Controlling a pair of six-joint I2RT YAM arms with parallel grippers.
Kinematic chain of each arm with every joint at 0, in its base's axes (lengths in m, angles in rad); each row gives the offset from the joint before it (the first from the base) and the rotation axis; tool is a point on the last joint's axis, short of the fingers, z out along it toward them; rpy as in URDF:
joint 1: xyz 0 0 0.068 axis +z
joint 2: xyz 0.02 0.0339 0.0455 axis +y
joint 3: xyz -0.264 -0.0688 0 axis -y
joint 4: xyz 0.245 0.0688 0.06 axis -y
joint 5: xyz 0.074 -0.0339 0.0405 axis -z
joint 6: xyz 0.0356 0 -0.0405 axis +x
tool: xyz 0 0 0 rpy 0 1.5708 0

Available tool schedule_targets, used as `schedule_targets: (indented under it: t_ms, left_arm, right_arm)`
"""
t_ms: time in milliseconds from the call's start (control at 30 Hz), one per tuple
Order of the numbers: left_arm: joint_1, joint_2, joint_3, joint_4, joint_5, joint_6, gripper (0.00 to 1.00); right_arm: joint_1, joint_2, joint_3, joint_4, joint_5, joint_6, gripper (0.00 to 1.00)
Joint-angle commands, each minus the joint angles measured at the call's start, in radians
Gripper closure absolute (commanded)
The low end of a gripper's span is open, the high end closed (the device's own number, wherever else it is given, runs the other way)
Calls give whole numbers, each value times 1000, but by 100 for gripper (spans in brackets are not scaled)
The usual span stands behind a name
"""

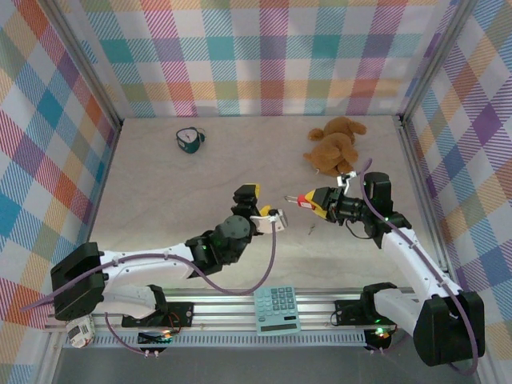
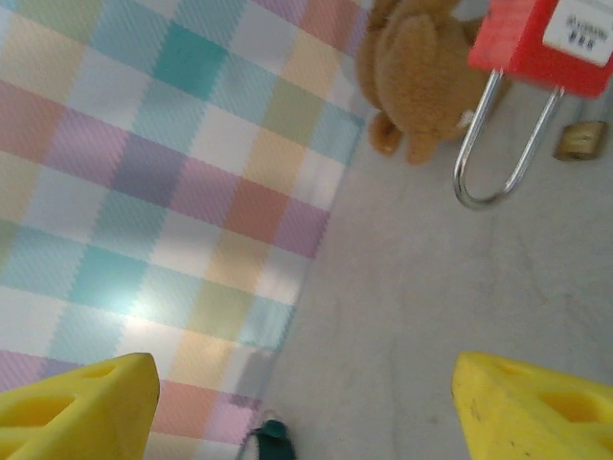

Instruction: Unlock with the key

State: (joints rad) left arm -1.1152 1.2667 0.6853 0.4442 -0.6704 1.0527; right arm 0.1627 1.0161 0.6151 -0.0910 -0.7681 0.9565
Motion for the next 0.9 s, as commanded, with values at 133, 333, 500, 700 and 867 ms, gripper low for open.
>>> schedule_targets:
  t_ms: [133,333,500,700,867]
  left_arm:
    - [101,1,74,-295,244,-160,19]
    - [127,17,160,-487,330,-157,19]
    - [138,39,203,-561,380,-126,20]
    - [140,81,269,-610,439,-128,23]
    - [138,129,336,-650,546,-168,33]
  right_arm:
    - [-6,-74,35,-113,5,-118,73]
    - [-6,-98,44,-185,24,-196,73]
    - [-5,-102,41,-212,31,-257,74]
    - [-7,-78,26,-148,-30,-263,73]
    - [-6,-68,28,-146,-44,-287,73]
